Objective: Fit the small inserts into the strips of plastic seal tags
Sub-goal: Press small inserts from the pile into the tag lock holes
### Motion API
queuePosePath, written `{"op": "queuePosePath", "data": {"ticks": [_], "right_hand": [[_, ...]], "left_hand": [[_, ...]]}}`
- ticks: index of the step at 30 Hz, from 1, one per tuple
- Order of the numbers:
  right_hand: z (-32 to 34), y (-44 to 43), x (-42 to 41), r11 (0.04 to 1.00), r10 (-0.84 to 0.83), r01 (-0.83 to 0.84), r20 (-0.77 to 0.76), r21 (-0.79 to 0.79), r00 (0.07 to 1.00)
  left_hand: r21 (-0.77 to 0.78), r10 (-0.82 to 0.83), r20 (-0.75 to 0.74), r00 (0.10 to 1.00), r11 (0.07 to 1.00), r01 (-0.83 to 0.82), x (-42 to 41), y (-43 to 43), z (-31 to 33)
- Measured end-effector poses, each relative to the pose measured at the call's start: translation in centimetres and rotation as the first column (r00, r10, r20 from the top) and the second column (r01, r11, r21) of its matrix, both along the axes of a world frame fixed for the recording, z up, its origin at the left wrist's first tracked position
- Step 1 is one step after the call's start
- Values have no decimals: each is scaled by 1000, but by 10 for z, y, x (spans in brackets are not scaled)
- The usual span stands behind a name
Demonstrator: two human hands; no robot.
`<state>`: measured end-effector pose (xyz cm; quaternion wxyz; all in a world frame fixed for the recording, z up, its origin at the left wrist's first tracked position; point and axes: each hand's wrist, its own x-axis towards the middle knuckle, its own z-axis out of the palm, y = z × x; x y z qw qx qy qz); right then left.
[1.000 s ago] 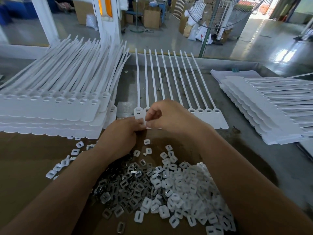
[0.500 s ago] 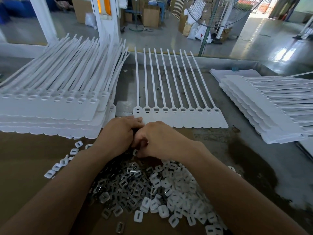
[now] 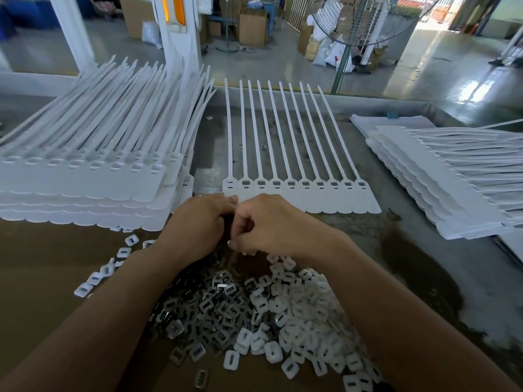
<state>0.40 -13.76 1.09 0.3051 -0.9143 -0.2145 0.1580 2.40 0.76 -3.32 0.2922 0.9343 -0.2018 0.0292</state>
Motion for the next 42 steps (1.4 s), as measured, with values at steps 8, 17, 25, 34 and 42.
{"op": "queuePosePath", "data": {"ticks": [8, 17, 25, 34, 42], "right_hand": [[3, -15, 14, 977, -191, 188, 20, 104, 981], [0, -17, 60, 938, -343, 336, 74, 88, 937], [-24, 3, 88, 902, -432, 427, 116, 65, 895], [-35, 4, 98, 895, -446, 444, 162, 48, 880], [-35, 5, 98, 908, -412, 420, 227, 14, 883]], "left_hand": [[76, 16, 11, 1000, 997, -17, 1, -2, 1], [66, 35, 55, 998, 997, -38, 2, 0, -4], [61, 29, 75, 997, 998, -34, 1, 1, -4], [75, 26, 78, 997, 997, -32, 1, -1, 0], [66, 28, 80, 996, 997, -33, -1, 0, 0]]}}
